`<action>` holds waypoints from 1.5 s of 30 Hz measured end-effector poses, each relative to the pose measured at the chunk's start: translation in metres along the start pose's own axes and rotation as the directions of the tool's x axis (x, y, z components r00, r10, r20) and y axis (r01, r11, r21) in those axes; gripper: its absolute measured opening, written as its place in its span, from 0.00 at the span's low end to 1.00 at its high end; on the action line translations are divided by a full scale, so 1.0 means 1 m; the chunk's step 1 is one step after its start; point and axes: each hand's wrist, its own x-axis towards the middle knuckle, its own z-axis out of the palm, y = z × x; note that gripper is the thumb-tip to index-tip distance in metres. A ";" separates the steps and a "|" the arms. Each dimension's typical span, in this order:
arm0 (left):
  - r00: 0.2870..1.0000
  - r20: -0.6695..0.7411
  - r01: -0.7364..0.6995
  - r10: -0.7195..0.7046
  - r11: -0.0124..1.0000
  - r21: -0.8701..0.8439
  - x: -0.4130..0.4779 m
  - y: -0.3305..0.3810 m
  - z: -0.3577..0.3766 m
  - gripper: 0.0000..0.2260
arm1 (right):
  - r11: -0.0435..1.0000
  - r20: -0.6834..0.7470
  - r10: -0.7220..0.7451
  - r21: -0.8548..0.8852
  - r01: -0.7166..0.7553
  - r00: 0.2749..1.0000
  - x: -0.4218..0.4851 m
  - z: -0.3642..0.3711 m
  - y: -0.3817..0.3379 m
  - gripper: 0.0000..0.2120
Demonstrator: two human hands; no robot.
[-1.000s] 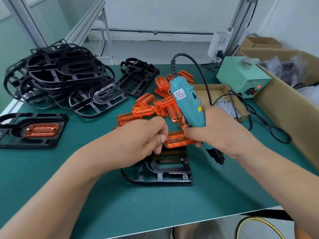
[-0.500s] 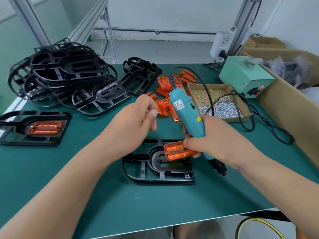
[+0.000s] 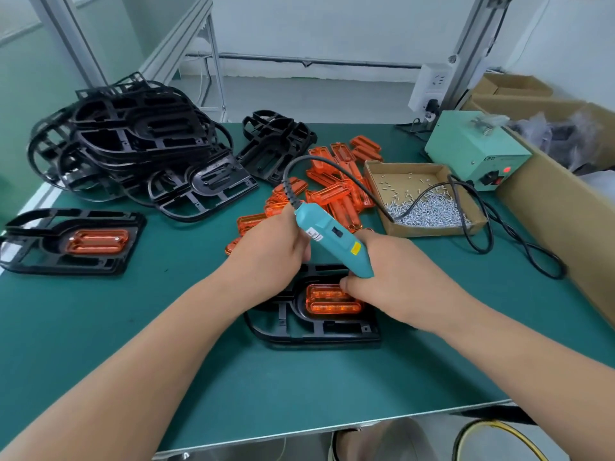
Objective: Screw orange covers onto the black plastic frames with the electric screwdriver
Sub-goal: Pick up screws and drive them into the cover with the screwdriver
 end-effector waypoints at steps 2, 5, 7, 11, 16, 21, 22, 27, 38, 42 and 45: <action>1.000 -0.014 0.010 -0.010 1.000 -0.020 0.000 -0.001 0.000 0.10 | 1.000 -0.002 -0.009 -0.001 0.009 1.000 -0.001 0.000 0.001 0.13; 1.000 -0.009 0.029 -0.029 0.999 -0.034 -0.001 -0.002 0.001 0.13 | 0.999 -0.001 -0.034 -0.028 0.034 0.999 -0.002 0.002 0.002 0.13; 0.999 -0.005 0.049 -0.050 0.997 -0.053 -0.001 -0.002 0.001 0.14 | 0.998 -0.001 -0.038 -0.041 0.038 0.999 -0.003 0.002 0.003 0.13; 1.000 -0.006 0.025 -0.025 0.999 -0.043 -0.002 0.000 -0.001 0.14 | 0.999 -0.001 -0.034 -0.039 0.034 0.999 -0.002 0.000 0.005 0.14; 1.000 0.001 0.018 -0.018 0.999 -0.031 -0.001 -0.001 -0.001 0.14 | 0.998 0.029 -0.027 -0.055 0.028 0.999 -0.001 -0.002 0.006 0.17; 1.000 -0.022 -0.020 0.019 0.996 -0.083 -0.001 -0.006 0.002 0.08 | 0.999 -0.038 -0.028 -0.027 0.027 0.999 -0.002 -0.010 0.011 0.16; 0.999 -0.026 -0.026 0.024 0.995 -0.099 -0.001 -0.007 0.002 0.07 | 1.000 -0.050 -0.014 -0.018 0.013 0.999 -0.003 -0.014 0.014 0.17; 0.999 -0.021 -0.028 0.026 0.995 -0.095 -0.001 -0.011 0.003 0.08 | 0.973 -0.059 0.109 -0.199 -0.118 0.992 -0.016 -0.036 0.048 0.13; 0.999 -0.021 -0.041 0.039 0.997 -0.069 -0.001 -0.011 0.002 0.07 | 0.847 -0.100 0.281 -0.441 -0.295 0.955 -0.054 -0.050 0.102 0.34; 0.997 -0.001 -0.080 0.081 0.996 0.029 0.000 -0.010 0.003 0.05 | 0.817 -0.058 0.234 -0.529 -0.229 0.970 -0.060 -0.051 0.114 0.39; 0.995 0.007 -0.098 0.098 0.990 0.103 0.000 -0.009 0.004 0.04 | 0.798 -0.043 0.216 -0.567 -0.201 0.976 -0.065 -0.048 0.114 0.43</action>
